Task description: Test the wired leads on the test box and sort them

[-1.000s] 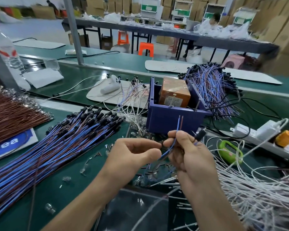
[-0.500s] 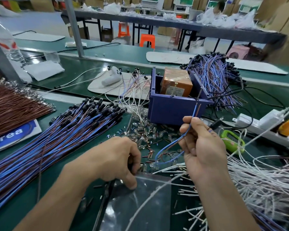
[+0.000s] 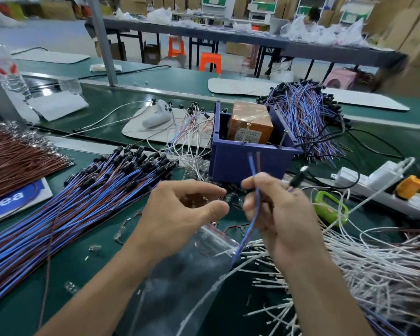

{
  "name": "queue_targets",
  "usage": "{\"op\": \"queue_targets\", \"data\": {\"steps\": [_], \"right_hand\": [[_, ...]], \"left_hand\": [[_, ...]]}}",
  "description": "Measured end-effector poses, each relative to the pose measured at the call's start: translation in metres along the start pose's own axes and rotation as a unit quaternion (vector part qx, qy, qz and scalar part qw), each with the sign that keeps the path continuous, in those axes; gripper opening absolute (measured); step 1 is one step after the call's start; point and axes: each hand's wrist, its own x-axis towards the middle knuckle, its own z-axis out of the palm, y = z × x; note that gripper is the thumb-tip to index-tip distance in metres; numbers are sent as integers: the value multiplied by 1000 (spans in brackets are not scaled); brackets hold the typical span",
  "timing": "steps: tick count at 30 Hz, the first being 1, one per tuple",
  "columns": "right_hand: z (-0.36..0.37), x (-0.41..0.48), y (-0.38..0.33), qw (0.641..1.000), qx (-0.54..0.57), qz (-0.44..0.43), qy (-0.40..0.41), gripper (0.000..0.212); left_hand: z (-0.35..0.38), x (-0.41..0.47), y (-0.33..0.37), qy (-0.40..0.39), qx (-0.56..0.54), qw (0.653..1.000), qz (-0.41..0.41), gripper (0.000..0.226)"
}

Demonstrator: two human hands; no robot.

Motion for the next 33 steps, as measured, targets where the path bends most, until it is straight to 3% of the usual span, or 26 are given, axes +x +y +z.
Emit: {"op": "queue_targets", "data": {"steps": [4, 9, 13, 16, 20, 22, 29, 33], "right_hand": [[12, -5, 10, 998, -40, 43, -35, 24], [7, -4, 8, 993, -54, 77, -70, 22], [11, -2, 9, 996, -83, 42, -17, 27], [5, 5, 0, 996, -41, 6, 72, 29], [-3, 13, -25, 985, 71, -25, 155, 6], [-7, 18, -35, 978, 90, -36, 185, 10], [-26, 42, -58, 975, 54, -62, 208, 21], [-36, 52, -54, 977, 54, -47, 199, 15]], "left_hand": [[22, 4, 4, -13, -191, 979, -74, 20], [20, 3, -1, -23, -236, 966, -107, 26], [19, 10, -3, 71, -184, 973, -116, 7], [15, 19, 6, 91, -158, 975, -125, 18], [15, 40, 24, 151, -154, 969, -119, 21], [21, 52, 31, 170, -170, 963, -123, 24], [39, 69, 29, 173, -100, 973, -114, 15], [50, 73, 27, 196, -60, 971, -126, 25]]}}
